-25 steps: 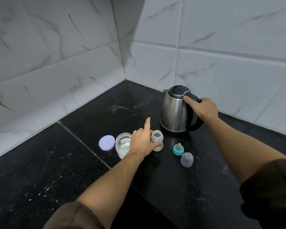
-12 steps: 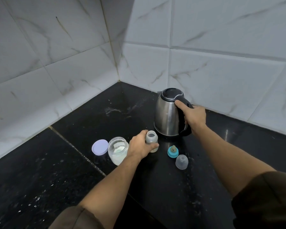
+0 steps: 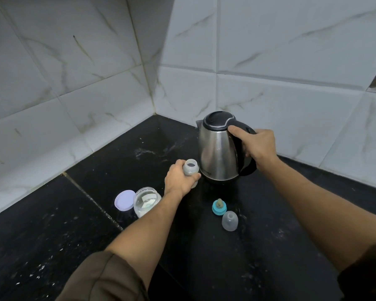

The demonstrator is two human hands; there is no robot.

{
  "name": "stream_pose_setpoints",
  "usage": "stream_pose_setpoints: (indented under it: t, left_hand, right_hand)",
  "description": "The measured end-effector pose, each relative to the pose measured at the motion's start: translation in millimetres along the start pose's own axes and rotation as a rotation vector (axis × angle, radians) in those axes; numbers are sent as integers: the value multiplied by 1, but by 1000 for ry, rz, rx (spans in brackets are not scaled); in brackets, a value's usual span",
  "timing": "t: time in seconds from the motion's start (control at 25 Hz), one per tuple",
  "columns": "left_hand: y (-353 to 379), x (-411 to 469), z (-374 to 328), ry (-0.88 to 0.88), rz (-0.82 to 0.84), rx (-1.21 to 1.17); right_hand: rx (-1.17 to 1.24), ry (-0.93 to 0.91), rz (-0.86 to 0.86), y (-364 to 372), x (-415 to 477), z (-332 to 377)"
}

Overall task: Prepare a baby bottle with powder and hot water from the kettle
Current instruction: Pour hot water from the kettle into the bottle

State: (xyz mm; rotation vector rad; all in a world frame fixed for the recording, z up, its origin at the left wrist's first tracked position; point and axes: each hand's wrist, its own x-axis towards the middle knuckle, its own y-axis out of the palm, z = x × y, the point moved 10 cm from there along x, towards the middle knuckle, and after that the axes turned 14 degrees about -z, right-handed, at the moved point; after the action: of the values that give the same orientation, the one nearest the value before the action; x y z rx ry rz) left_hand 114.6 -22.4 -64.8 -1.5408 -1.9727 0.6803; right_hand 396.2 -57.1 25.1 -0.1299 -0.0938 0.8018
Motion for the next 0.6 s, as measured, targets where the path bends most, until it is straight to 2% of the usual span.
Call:
stream_pose_setpoints:
  t: [0.2, 0.6]
  left_hand:
    - [-14, 13, -13, 1, -50, -34]
    - [-7, 26, -21, 66, 13, -25]
  right_hand:
    - [-94, -102, 21, -11, 2, 38]
    - [-347, -211, 39, -18, -3, 52]
